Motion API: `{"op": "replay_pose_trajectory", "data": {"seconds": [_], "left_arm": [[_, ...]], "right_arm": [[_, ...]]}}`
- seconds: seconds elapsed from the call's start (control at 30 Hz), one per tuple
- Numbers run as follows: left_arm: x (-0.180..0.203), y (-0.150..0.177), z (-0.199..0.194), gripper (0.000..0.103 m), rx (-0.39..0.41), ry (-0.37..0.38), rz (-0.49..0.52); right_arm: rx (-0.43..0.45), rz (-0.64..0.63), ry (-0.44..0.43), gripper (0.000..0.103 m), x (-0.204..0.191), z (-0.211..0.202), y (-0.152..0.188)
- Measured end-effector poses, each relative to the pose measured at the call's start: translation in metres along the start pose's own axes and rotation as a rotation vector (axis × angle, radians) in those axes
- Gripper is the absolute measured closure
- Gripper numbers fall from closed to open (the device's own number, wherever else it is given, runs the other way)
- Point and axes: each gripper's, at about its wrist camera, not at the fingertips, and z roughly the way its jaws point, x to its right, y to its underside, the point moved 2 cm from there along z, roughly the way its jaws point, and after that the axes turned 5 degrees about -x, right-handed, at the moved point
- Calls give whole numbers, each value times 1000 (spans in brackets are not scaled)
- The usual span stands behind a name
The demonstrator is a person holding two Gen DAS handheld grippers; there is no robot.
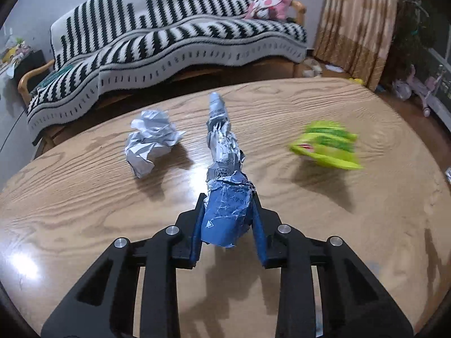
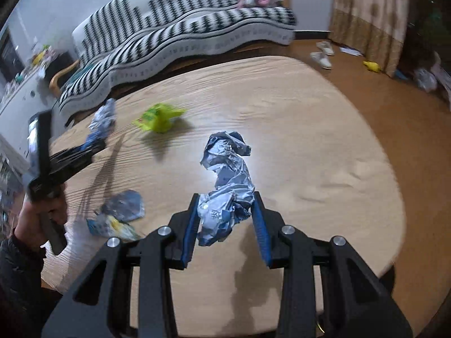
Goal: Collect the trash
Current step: 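Carry both foils over the bin and open both grippers to drop them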
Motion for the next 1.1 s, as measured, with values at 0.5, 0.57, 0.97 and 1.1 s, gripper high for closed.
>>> {"op": "replay_pose_trajectory", "data": {"seconds": [0.5, 0.57, 0.97, 1.1], "left_arm": [[266, 76, -98, 74, 60, 337, 332], [302, 92, -102, 74, 48, 390, 389], [420, 168, -75, 74, -72, 480, 633], [425, 170, -73, 74, -84, 478, 639]], "right_arm": [[-1, 330, 195, 67, 232, -66, 146], [-28, 365, 208, 67, 254, -62, 164], [-194, 469, 182, 67, 311, -25, 210], [-203, 450, 173, 66, 307, -21, 206]]}}
